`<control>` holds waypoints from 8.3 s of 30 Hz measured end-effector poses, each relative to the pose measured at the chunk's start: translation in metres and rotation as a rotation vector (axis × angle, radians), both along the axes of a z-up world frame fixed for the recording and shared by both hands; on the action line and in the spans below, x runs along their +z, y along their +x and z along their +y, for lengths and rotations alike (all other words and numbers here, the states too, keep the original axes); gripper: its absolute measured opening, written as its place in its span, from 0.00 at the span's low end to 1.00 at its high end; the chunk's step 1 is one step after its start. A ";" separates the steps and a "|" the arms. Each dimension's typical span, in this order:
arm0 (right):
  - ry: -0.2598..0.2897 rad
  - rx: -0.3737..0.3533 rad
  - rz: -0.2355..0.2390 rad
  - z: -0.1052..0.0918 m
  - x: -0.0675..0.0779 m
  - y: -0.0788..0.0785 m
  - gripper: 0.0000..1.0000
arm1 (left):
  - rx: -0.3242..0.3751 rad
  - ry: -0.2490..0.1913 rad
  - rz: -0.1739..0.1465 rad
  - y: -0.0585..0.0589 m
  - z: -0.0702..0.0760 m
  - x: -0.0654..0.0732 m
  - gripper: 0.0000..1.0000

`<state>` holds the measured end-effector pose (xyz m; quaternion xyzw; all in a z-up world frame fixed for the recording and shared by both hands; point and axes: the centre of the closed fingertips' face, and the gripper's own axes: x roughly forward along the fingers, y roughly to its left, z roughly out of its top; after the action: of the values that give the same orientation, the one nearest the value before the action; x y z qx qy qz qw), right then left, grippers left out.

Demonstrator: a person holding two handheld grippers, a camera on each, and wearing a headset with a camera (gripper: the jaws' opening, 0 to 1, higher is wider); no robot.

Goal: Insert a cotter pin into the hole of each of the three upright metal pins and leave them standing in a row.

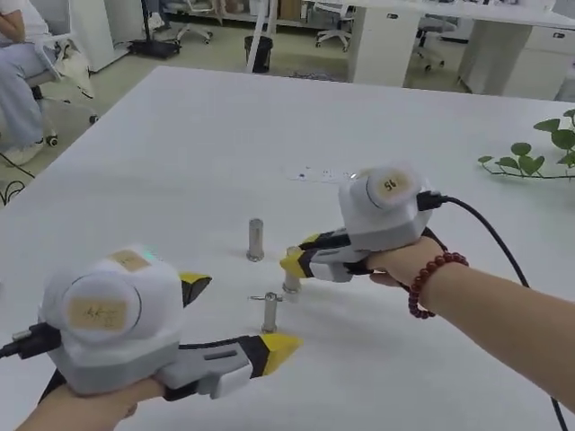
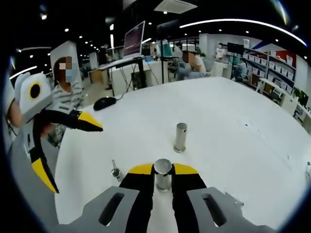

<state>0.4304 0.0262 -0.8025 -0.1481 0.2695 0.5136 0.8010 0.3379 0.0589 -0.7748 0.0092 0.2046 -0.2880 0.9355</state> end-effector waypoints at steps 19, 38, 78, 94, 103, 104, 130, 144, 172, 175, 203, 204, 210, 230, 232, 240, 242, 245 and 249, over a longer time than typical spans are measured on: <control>-0.027 -0.007 0.016 -0.035 -0.009 -0.029 0.13 | 0.015 0.000 -0.007 -0.010 0.002 0.006 0.75; -0.027 -0.027 0.024 -0.044 -0.016 -0.043 0.14 | 0.010 0.004 -0.006 -0.016 -0.001 0.006 0.73; 0.057 -0.065 0.076 -0.063 -0.004 -0.052 0.31 | 0.000 0.014 -0.008 -0.021 -0.002 0.003 0.73; -0.025 -0.030 0.038 -0.090 0.012 -0.027 0.29 | 0.016 0.011 -0.023 -0.018 0.000 0.005 0.71; -0.132 -0.047 0.020 -0.104 -0.002 0.000 0.22 | 0.022 -0.011 -0.024 -0.015 0.003 0.006 0.70; -0.143 -0.049 0.017 -0.106 -0.003 0.003 0.21 | 0.020 -0.013 -0.024 -0.015 0.003 0.005 0.70; -0.377 0.017 -0.023 -0.115 -0.051 0.062 0.15 | 0.043 -0.003 -0.034 -0.009 0.013 0.000 0.65; -0.443 0.079 -0.002 -0.120 -0.061 0.070 0.12 | 0.051 0.012 -0.040 -0.011 0.015 0.000 0.63; -0.618 0.205 0.024 -0.122 -0.063 0.061 0.03 | 0.048 0.036 -0.038 -0.011 0.020 0.004 0.60; -0.627 0.202 0.019 -0.122 -0.063 0.061 0.03 | 0.045 0.041 -0.036 -0.011 0.020 0.004 0.60; -0.543 0.180 -0.144 -0.134 -0.014 0.011 0.03 | -0.056 -0.006 -0.027 -0.017 -0.008 0.024 0.51; -0.541 0.187 -0.150 -0.133 -0.012 0.008 0.03 | -0.060 -0.009 -0.024 -0.017 -0.009 0.025 0.50; -0.534 0.235 -0.198 -0.128 0.003 -0.014 0.03 | -0.090 -0.017 -0.009 -0.018 -0.017 0.028 0.48; -0.452 0.370 -0.261 -0.092 0.021 -0.077 0.03 | -0.169 -0.078 0.057 -0.027 -0.048 0.026 0.40; -0.445 0.381 -0.262 -0.088 0.021 -0.083 0.03 | -0.176 -0.085 0.066 -0.028 -0.051 0.025 0.39; -0.413 0.429 -0.278 -0.072 0.024 -0.103 0.03 | -0.180 -0.128 0.113 -0.030 -0.060 0.020 0.34; -0.405 0.438 -0.281 -0.067 0.024 -0.108 0.03 | -0.180 -0.137 0.128 -0.030 -0.062 0.019 0.33; -0.392 0.454 -0.284 -0.061 0.025 -0.115 0.03 | -0.182 -0.150 0.142 -0.031 -0.064 0.018 0.27; -0.383 0.476 -0.292 -0.053 0.026 -0.121 0.03 | -0.187 -0.163 0.161 -0.033 -0.066 0.017 0.24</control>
<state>0.3090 -0.0272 -0.7767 -0.4266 0.2016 0.5997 0.6463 0.3051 -0.0076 -0.7583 -0.0710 0.2530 -0.3892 0.8828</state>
